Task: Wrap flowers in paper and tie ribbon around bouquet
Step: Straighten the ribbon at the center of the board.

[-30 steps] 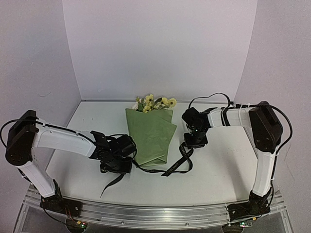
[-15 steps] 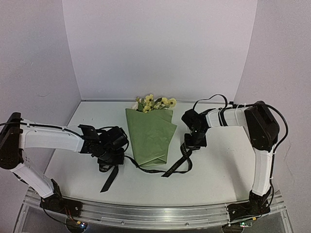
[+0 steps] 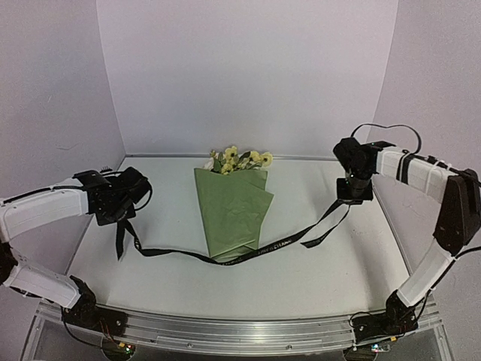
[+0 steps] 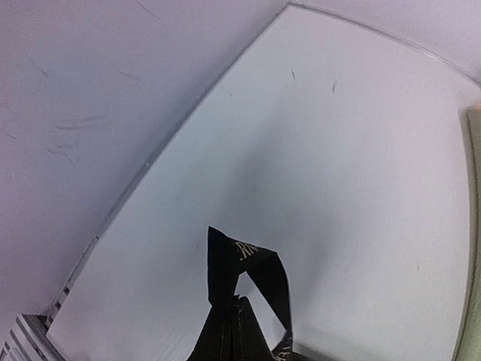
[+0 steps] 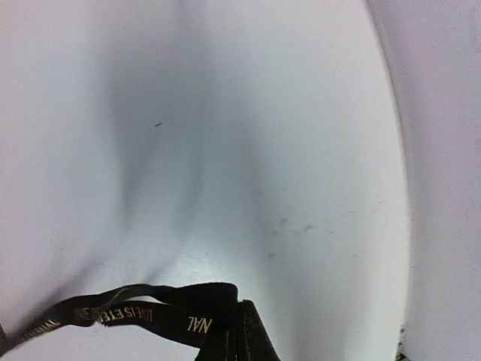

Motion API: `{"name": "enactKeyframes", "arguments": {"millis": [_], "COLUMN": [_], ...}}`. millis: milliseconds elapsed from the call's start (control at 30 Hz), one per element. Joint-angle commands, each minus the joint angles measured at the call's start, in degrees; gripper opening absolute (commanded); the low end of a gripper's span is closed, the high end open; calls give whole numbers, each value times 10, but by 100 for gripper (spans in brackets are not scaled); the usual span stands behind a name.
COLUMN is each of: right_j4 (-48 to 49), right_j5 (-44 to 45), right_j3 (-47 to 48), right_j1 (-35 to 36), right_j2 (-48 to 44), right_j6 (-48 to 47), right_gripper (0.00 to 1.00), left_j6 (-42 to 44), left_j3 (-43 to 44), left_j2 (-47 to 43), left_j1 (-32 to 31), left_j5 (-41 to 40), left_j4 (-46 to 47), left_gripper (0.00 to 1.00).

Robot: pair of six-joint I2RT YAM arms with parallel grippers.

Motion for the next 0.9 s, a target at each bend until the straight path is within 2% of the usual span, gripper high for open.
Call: {"name": "enactKeyframes", "arguments": {"millis": [0, 167, 500, 767, 867], "right_j4": [-80, -103, -150, -163, -164], "right_j5": [84, 112, 177, 84, 72], "right_j3": [-12, -24, -34, -66, -79], "right_j1": [-38, -70, -77, -77, -77], "right_j2": [-65, -116, -156, -129, -101], "right_j6": [-61, -88, -148, -131, -117], "right_gripper": [0, 0, 0, 1, 4], "left_j6": [57, 69, 73, 27, 3], "left_j3": [5, 0, -53, -102, -107], "left_j2": [-69, -97, -133, -119, -115], "left_j1": [59, 107, 149, 152, 153], "left_j5": [-62, -62, -53, -21, -33], "left_j4": [29, 39, 74, 91, 90], "left_gripper": [0, 0, 0, 0, 2]}}
